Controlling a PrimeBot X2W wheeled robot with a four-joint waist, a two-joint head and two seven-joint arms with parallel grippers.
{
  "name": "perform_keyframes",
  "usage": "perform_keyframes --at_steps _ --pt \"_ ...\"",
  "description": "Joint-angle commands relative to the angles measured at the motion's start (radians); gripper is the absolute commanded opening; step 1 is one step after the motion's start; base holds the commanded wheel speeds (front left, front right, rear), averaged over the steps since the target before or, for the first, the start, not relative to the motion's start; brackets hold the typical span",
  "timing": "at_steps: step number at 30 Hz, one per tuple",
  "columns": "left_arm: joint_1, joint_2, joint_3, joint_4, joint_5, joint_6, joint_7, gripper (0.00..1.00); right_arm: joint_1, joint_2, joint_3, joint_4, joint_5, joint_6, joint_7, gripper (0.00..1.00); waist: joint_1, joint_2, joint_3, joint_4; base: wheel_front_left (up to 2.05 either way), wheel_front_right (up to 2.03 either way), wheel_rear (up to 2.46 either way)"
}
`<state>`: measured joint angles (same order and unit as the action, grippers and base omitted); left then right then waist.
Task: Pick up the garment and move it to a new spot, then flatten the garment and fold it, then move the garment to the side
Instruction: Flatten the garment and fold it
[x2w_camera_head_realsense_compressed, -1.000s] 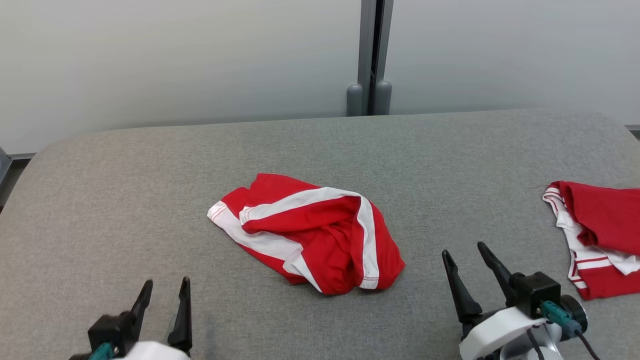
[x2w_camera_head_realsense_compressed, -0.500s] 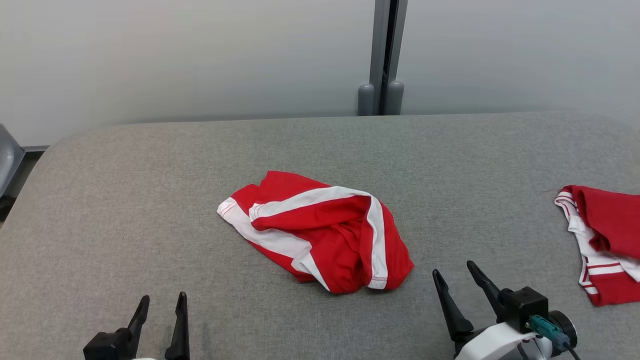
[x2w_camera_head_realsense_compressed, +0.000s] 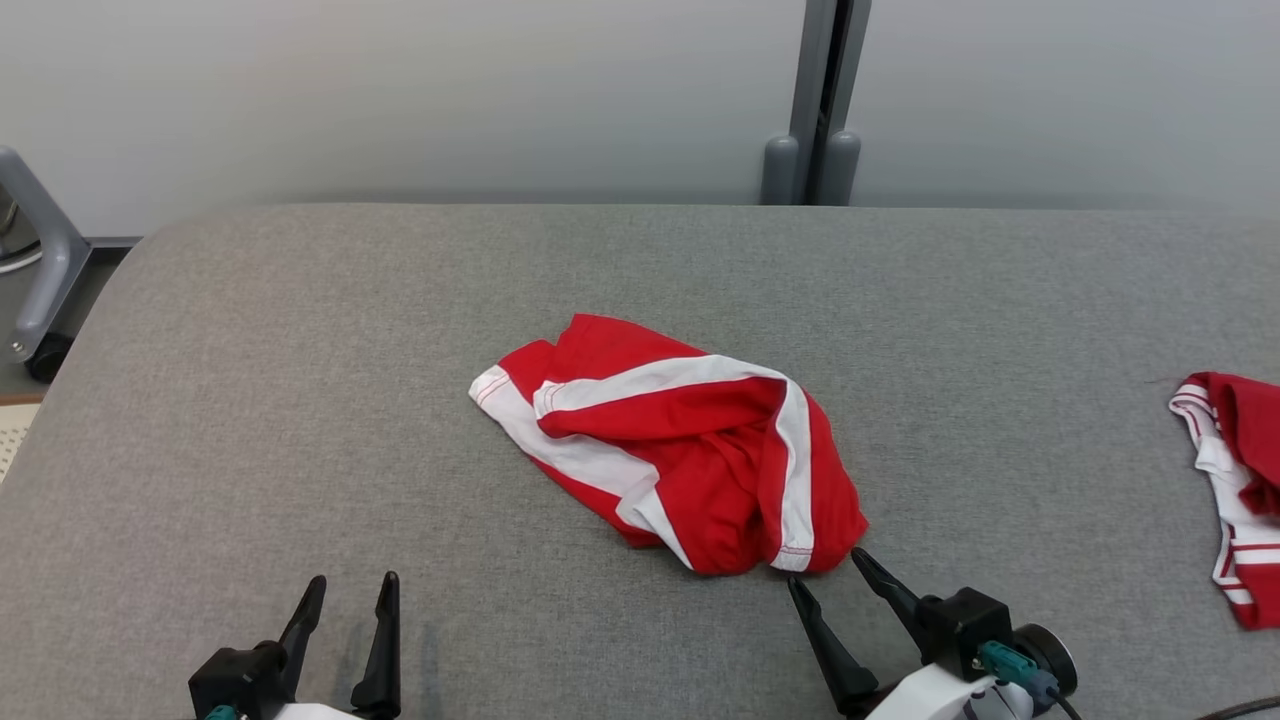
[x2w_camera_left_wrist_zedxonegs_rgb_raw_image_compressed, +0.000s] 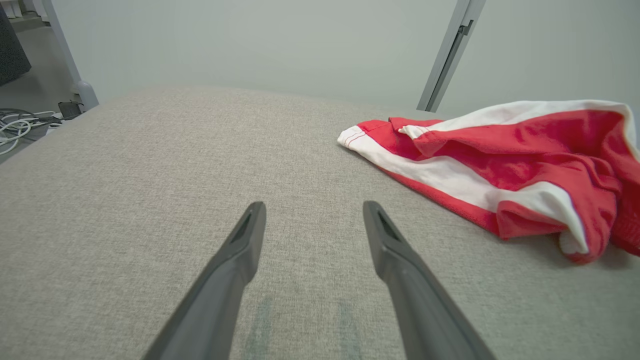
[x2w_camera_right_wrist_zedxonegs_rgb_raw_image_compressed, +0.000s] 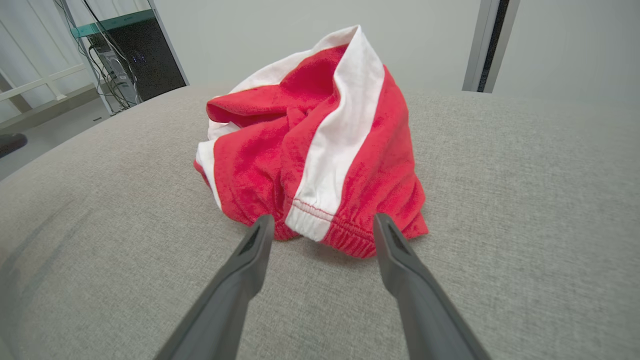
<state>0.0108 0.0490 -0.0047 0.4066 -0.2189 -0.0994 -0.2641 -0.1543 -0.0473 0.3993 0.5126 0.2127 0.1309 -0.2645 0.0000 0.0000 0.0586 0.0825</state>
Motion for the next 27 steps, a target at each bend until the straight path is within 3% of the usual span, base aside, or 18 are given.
perform_keyframes --at_steps 1,19,20,21,23,24,27 --pt "-0.024 0.004 -0.002 0.002 -0.004 -0.004 0.000 1.00 -0.020 -0.007 0.006 0.008 0.005 0.000 0.001 1.00 0.0000 0.0000 0.010 0.011 0.00 0.00 0.00" --pt "-0.037 0.004 -0.021 0.007 -0.027 0.000 0.000 1.00 -0.090 -0.007 0.005 0.069 -0.023 0.000 0.001 1.00 0.0000 0.0000 0.045 0.051 0.00 0.00 0.00" --pt "-0.035 0.004 -0.022 0.007 -0.030 0.001 0.000 1.00 -0.089 -0.007 0.005 0.072 -0.023 0.000 0.001 0.92 0.0000 0.0000 0.045 0.051 0.00 0.00 0.00" --pt "-0.033 0.004 -0.023 0.008 -0.031 0.000 0.000 1.00 -0.090 -0.007 0.004 0.077 -0.026 0.000 0.001 0.60 0.0000 0.0000 0.046 0.050 0.00 0.00 0.00" --pt "-0.031 0.003 -0.026 0.012 -0.035 -0.001 0.000 1.00 -0.099 -0.007 0.000 0.086 -0.031 0.000 0.001 0.12 0.0000 0.0000 0.048 0.049 0.00 0.00 0.00" --pt "-0.031 0.004 -0.025 0.012 -0.038 -0.001 0.000 1.00 -0.103 -0.007 -0.006 0.093 -0.036 0.000 0.001 0.00 0.0000 0.0000 0.049 0.049 0.00 0.00 0.00" --pt "-0.033 0.004 -0.026 0.013 -0.041 0.001 0.000 1.00 -0.113 -0.007 -0.030 0.114 -0.050 0.000 0.001 0.00 0.0000 0.0000 0.047 0.050 0.00 0.00 0.00"
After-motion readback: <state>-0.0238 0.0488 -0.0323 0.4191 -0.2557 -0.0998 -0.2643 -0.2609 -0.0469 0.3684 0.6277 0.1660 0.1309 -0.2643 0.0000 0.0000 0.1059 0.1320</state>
